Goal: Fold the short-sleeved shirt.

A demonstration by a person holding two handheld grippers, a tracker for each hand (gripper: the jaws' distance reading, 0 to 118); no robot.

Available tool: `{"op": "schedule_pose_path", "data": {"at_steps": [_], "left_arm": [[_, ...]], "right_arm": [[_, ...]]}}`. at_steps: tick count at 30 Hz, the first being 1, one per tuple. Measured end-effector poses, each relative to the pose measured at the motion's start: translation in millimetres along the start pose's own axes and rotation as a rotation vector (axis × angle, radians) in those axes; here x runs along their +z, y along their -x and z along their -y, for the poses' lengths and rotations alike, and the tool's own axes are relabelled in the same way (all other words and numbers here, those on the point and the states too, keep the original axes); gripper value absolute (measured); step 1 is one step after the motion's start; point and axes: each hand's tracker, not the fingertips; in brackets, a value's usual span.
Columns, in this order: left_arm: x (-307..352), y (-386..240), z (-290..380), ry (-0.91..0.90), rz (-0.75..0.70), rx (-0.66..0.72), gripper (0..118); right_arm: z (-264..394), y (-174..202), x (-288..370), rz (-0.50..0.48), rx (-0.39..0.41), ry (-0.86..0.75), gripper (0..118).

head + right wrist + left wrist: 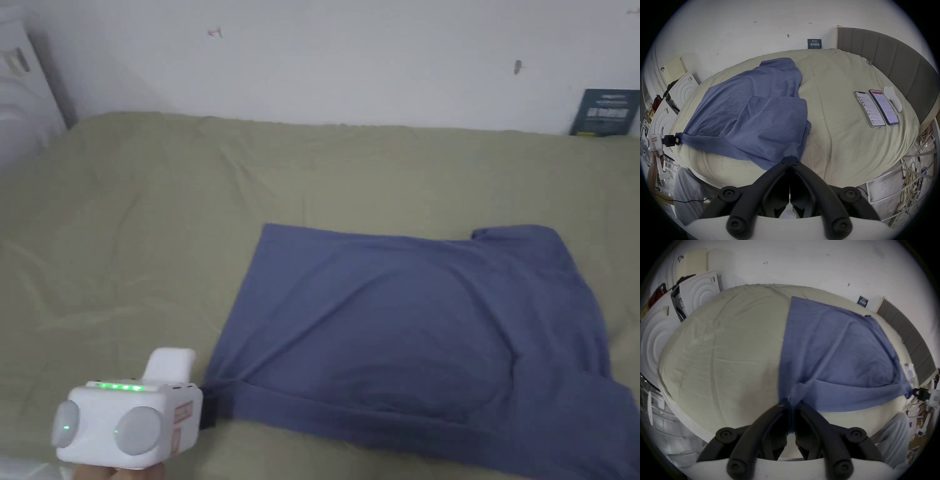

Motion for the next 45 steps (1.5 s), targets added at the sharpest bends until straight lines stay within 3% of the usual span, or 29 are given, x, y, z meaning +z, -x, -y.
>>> {"op": "schedule_pose_path", "data": {"at_steps": [5, 6, 9, 15, 17, 18, 19, 20, 21, 33, 45], "left_arm": [[4.2, 2.6, -3.3, -0.004, -0.004, 0.013, 4], [5.6, 1.1, -3.0, -0.004, -0.007, 0.011, 4], [8.5, -4.0, -3.7, -0.002, -0.022, -0.004, 4], [5.3, -4.2, -4.6, -0.002, -0.029, 0.001, 4], [4.5, -2.5, -4.1, 0.004, -0.028, 0.008, 4], [4.7, -1.7, -3.8, 0.004, -0.03, 0.006, 4], [3.4, -2.2, -4.5, 0.006, -0.032, 0.006, 4], [3.0, -1.7, -4.6, 0.008, -0.032, 0.007, 4], [2.8, -0.9, -4.5, 0.01, -0.031, 0.009, 4], [12.5, -1.1, -17.1, -0.008, -0.013, -0.003, 4], [-7.0, -6.7, -104.9, -0.087, 0.013, 0.043, 4]], "right_arm": [[0.9, -9.9, -5.6, -0.002, 0.013, -0.009, 1], [0.5, -10.8, -6.7, 0.002, 0.013, -0.01, 12], [1.5, -9.9, -17.5, -0.034, 0.056, 0.045, 118], [10.3, 3.5, -35.9, -0.05, 0.059, 0.051, 118], [4.9, 2.4, -41.3, -0.063, 0.075, 0.065, 112], [5.0, 3.6, -43.2, -0.064, 0.086, 0.064, 93], [5.0, 4.3, -45.0, -0.061, 0.098, 0.062, 68], [3.5, 5.6, -45.7, -0.048, 0.115, 0.06, 34], [2.7, 6.0, -46.5, -0.034, 0.126, 0.057, 10], [-14.9, 7.1, -20.1, -0.081, 0.104, 0.014, 8], [-128.0, 15.2, -40.7, -0.084, 0.076, -0.035, 8]]}}
